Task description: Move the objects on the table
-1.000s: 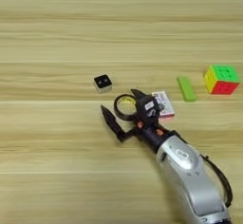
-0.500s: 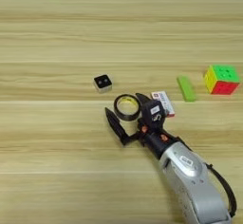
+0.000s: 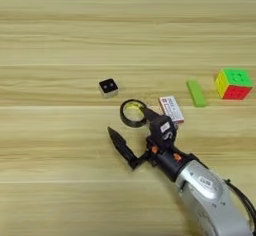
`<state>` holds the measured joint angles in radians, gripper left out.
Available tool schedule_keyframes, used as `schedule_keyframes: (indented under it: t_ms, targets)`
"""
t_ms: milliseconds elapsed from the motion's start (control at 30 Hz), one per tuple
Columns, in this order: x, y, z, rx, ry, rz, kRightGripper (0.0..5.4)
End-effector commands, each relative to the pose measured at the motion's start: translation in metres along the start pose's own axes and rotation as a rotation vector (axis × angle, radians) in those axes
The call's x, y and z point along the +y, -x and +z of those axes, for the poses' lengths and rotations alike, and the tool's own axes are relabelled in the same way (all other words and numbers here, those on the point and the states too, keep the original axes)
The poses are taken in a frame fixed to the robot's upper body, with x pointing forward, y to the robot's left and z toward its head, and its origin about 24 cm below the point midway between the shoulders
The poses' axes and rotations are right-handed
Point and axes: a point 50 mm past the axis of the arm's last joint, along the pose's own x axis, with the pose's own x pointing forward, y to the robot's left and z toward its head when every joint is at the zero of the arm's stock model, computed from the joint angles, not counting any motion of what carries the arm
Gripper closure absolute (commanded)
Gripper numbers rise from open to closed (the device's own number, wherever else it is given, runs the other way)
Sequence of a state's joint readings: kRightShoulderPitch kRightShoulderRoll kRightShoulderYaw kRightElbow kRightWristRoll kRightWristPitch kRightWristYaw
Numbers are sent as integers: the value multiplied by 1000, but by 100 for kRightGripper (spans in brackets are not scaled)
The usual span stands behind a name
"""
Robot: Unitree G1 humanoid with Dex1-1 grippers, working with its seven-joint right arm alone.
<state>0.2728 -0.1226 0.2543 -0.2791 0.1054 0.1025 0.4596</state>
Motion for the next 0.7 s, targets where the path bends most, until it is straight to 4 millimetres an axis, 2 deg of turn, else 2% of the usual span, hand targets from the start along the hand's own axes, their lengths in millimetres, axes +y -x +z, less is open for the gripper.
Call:
schedule_keyframes:
  t_ms: [33, 367, 700]
  targets:
    - [3, -1, 13, -55, 25, 29, 4]
    - [8, 9, 6, 12, 18, 61, 4]
    - [8, 6, -1, 51, -12, 68, 4]
